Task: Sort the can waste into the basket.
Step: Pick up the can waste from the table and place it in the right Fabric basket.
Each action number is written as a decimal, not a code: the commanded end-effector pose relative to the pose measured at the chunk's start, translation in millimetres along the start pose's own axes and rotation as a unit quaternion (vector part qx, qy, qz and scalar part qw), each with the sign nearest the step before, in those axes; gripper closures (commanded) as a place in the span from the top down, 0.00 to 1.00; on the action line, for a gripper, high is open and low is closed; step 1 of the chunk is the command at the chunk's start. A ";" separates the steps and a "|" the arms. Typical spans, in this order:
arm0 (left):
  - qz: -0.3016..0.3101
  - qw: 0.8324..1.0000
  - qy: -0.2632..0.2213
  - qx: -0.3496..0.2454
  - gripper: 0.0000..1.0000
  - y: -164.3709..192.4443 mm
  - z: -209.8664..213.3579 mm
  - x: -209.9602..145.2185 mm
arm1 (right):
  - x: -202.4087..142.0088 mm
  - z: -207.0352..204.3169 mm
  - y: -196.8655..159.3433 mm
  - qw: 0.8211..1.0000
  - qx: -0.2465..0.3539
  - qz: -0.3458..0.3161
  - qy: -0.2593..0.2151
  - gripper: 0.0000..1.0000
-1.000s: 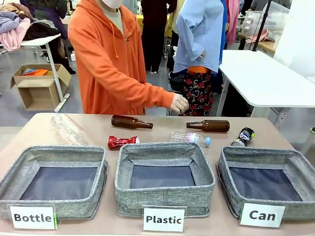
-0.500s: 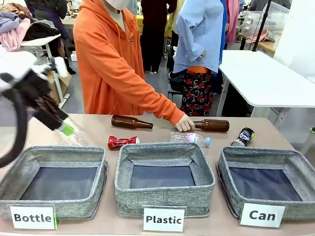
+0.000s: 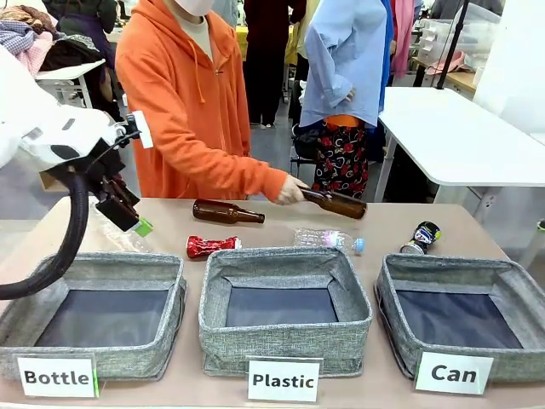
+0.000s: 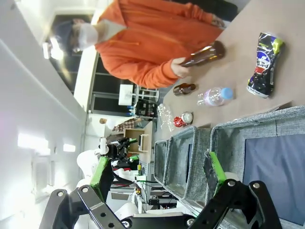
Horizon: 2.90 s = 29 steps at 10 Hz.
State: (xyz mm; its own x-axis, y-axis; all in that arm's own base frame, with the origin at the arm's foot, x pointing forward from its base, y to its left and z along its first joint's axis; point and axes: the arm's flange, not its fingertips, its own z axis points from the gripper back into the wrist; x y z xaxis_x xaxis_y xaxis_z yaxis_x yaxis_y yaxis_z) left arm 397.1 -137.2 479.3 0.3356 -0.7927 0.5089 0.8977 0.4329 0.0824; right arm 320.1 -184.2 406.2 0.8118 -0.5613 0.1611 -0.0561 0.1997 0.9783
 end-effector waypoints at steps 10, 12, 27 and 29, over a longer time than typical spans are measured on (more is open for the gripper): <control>0.202 0.925 -0.321 0.008 1.00 64.1 173.8 -314.5 | 2.1 -1.0 0.5 1.000 0.009 0.009 -0.004 1.00; 0.220 0.885 -0.410 -0.001 1.00 53.5 155.9 -365.8 | 2.1 -1.0 0.5 1.000 0.009 0.009 -0.004 1.00; -0.132 0.989 0.044 0.047 1.00 40.4 42.2 -8.2 | 2.1 -1.0 0.5 1.000 0.009 0.009 -0.004 1.00; -0.193 0.978 0.066 0.043 1.00 42.6 -11.2 35.3 | 2.1 -1.0 0.5 1.000 0.009 0.009 -0.004 1.00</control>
State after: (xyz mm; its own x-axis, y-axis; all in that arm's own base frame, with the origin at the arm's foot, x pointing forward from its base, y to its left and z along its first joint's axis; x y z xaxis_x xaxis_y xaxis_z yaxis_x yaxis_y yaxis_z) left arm 422.8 -154.6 492.5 0.0148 -0.9415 0.3367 0.9438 0.1243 0.3062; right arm 320.4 -184.2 405.9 0.8134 -0.5595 0.1594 -0.0547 0.1993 0.9784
